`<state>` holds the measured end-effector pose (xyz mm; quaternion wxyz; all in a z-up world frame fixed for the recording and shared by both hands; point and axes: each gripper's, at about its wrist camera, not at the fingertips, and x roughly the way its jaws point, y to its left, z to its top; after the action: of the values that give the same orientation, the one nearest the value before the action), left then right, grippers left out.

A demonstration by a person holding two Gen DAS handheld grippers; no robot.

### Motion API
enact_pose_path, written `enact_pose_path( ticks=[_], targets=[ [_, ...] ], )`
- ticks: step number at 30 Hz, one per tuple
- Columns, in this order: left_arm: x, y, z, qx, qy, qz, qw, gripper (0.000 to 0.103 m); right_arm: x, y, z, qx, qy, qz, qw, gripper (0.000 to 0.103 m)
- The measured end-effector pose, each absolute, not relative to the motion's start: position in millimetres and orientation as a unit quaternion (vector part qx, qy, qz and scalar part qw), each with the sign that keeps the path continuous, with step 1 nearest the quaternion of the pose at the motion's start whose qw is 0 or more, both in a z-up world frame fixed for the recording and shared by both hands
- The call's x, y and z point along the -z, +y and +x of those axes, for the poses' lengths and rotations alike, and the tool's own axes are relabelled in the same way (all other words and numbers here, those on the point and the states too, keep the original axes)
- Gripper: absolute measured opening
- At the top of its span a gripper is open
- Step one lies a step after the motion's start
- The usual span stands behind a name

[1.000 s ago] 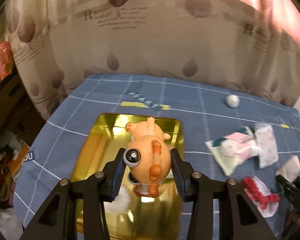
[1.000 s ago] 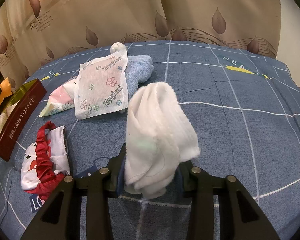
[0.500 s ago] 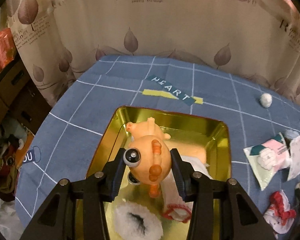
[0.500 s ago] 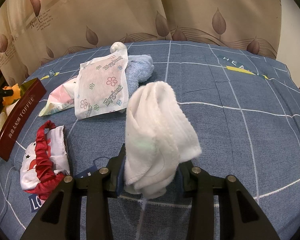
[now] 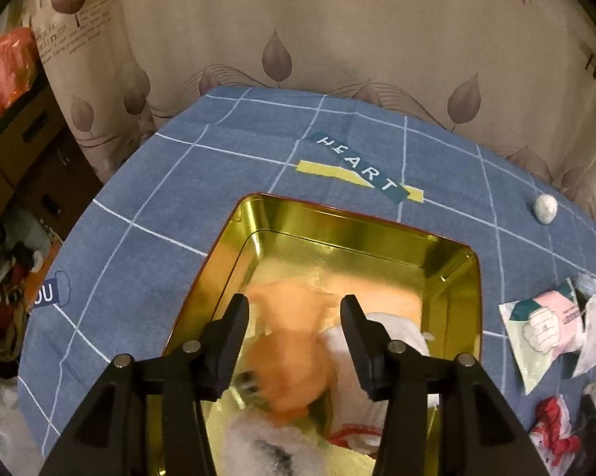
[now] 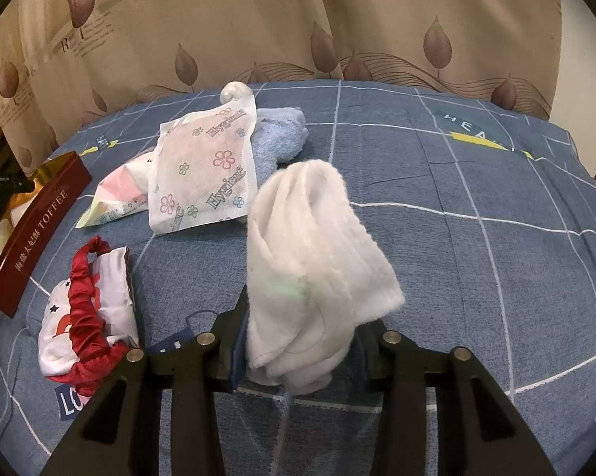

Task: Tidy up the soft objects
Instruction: 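Carry the orange toy into the tin and open the left gripper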

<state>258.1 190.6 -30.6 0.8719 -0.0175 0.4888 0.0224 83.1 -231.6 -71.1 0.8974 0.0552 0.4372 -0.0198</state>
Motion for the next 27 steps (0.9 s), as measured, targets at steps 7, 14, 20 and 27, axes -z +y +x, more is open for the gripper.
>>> enact_pose_path(
  ticks=[7, 14, 20, 27],
  targets=[
    [9, 194, 228, -0.027, 0.461, -0.009, 0.887, 0.051, 71, -231, 82, 0.02, 0.437, 0.054, 0.897, 0.04],
    [-13, 201, 158, -0.076, 0.392, 0.016, 0.917, 0.051, 72, -231, 83, 0.02, 0.438, 0.052, 0.897, 0.04],
    [-21, 210, 106, -0.104, 0.342, 0.033, 0.933, 0.051, 70, -227, 83, 0.017, 0.435, 0.038, 0.899, 0.031],
    [-13, 228, 82, -0.116, 0.323, 0.023, 0.939, 0.053, 64, -220, 82, 0.019, 0.435, 0.022, 0.9, 0.026]
  ],
)
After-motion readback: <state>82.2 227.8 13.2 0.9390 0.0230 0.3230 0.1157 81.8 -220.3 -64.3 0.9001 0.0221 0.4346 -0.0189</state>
